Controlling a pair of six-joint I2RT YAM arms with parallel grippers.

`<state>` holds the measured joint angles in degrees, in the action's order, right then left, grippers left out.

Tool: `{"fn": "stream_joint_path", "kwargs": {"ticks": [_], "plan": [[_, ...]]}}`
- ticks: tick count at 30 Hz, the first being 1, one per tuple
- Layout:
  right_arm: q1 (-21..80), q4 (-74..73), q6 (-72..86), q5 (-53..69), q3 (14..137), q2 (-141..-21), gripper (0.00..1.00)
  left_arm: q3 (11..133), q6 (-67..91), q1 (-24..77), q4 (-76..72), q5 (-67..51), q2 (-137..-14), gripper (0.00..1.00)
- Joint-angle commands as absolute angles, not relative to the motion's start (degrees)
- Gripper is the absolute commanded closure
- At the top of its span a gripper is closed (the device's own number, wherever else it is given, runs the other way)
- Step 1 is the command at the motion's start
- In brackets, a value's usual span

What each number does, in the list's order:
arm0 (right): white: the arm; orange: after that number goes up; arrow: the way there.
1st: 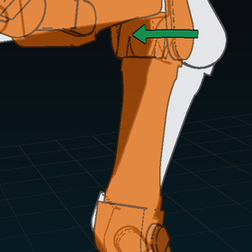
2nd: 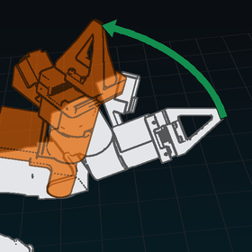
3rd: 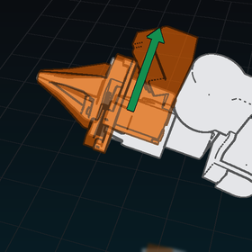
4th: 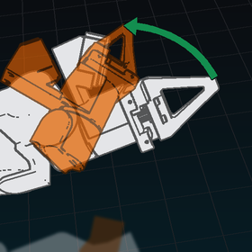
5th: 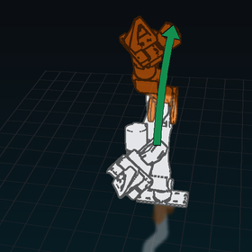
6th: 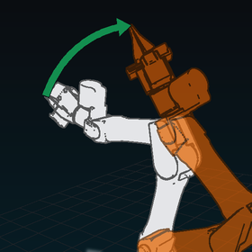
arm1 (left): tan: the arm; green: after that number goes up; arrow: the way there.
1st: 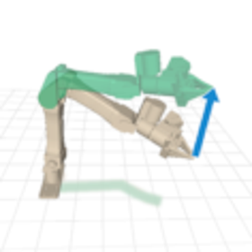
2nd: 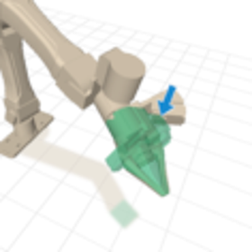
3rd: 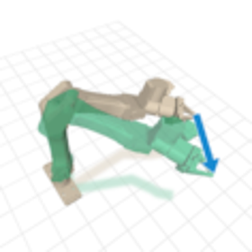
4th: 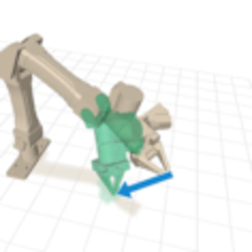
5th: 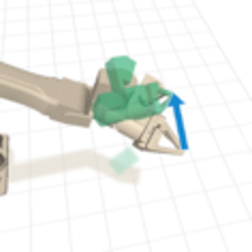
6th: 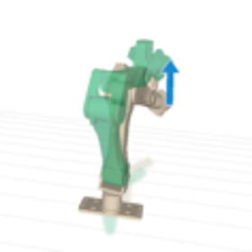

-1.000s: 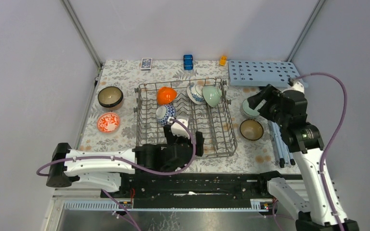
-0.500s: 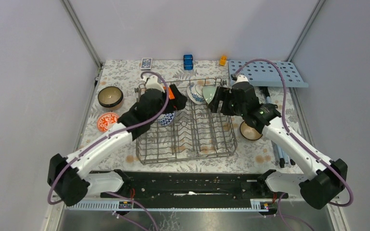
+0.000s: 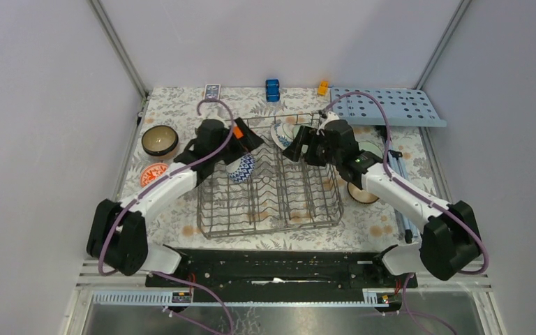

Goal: Unload the bowls from the dish rack
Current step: Pick up the bowl from the dish rack.

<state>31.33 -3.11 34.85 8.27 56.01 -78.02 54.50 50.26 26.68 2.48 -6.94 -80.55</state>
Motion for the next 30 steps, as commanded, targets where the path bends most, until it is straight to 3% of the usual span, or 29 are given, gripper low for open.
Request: {"fn": "stream_joint_path", "kwargs": {"ticks": [1,9,14,21,30], "plan": [[31.15,8.65,39.86,17.31,56.78,-81.92,0.14,51.0,50.38,21.06,6.18,-2.97,-74.17,0.02],[34.53,15.23,45.89,21.38,61.67,-92.66,0.17,51.54,46.53,20.01,14.44,6.36,-73.07,0.04],[35.62,18.76,50.87,19.53,62.74,-97.92,0.23,52.21,44.24,19.05,16.53,9.57,-74.45,0.16],[37.32,21.58,53.87,16.62,66.0,-104.56,0.22,50.17,44.86,17.96,13.74,8.12,-77.03,0.29],[38.36,21.77,54.98,16.01,69.52,-109.95,0.25,48.19,45.01,16.17,12.29,8.19,-77.65,0.3]]}}
